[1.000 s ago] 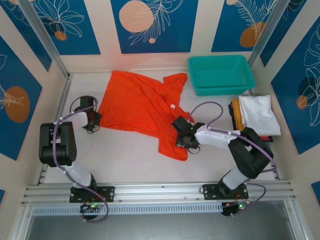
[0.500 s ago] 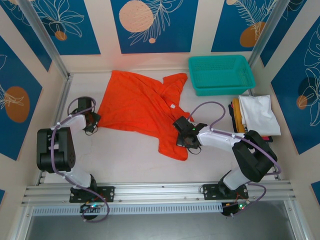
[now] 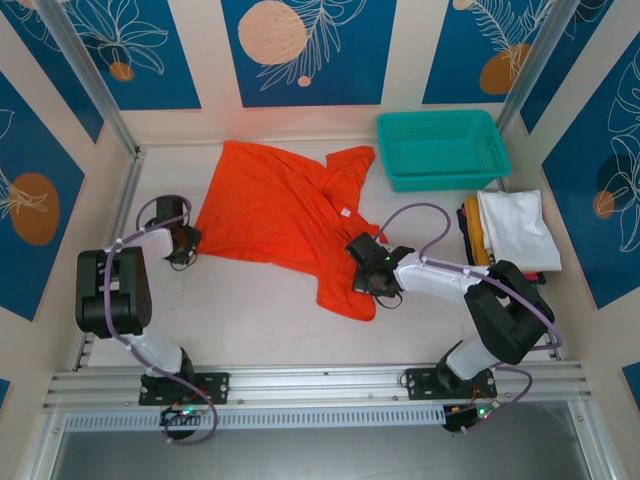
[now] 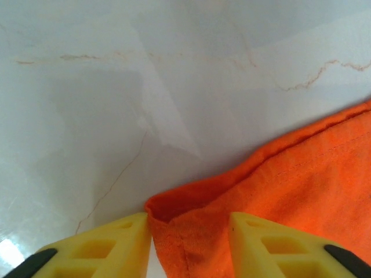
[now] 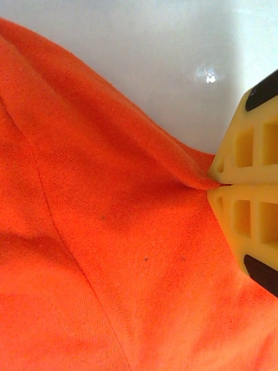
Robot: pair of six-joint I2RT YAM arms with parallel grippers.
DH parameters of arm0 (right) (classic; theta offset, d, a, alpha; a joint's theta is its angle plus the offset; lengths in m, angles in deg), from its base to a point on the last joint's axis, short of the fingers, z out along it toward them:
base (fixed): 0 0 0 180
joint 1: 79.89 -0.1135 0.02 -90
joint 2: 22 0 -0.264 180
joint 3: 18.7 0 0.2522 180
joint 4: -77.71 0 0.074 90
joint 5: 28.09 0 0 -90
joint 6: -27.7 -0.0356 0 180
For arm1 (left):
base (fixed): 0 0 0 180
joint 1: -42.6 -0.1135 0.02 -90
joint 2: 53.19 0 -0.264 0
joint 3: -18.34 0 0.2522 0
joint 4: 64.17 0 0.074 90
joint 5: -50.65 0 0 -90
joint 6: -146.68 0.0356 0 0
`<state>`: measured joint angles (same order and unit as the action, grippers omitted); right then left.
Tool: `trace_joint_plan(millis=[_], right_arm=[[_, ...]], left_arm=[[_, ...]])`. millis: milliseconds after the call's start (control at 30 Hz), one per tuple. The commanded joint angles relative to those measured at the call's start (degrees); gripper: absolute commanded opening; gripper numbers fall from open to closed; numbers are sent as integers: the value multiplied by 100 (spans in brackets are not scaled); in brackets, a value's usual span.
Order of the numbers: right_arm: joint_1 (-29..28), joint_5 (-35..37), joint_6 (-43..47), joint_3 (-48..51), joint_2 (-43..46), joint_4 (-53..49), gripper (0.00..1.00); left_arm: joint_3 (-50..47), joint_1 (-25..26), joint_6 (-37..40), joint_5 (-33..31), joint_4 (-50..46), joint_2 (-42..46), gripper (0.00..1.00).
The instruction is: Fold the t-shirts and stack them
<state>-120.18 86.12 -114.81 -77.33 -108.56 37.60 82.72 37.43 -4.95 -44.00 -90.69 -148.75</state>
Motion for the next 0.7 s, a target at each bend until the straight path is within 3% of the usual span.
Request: trace_joint_plan(millis=[0, 200, 400, 433, 667], right_arm=[[-56, -37, 7, -3, -61, 15, 0], [-75, -56, 12, -18, -106, 30, 0], [-75, -6, -15, -4, -59, 5, 0], [-75, 25, -20, 5, -16, 10, 0], [-62, 434, -65, 297, 638, 87, 0]], left_arm=[[115, -107, -66, 111, 42, -103, 36], [116, -132, -104, 178, 73, -181, 37], [77, -138, -97, 256, 184, -150, 2], [51, -142, -55, 281, 251, -118, 0], [-243, -151, 133, 236, 511, 397, 0]])
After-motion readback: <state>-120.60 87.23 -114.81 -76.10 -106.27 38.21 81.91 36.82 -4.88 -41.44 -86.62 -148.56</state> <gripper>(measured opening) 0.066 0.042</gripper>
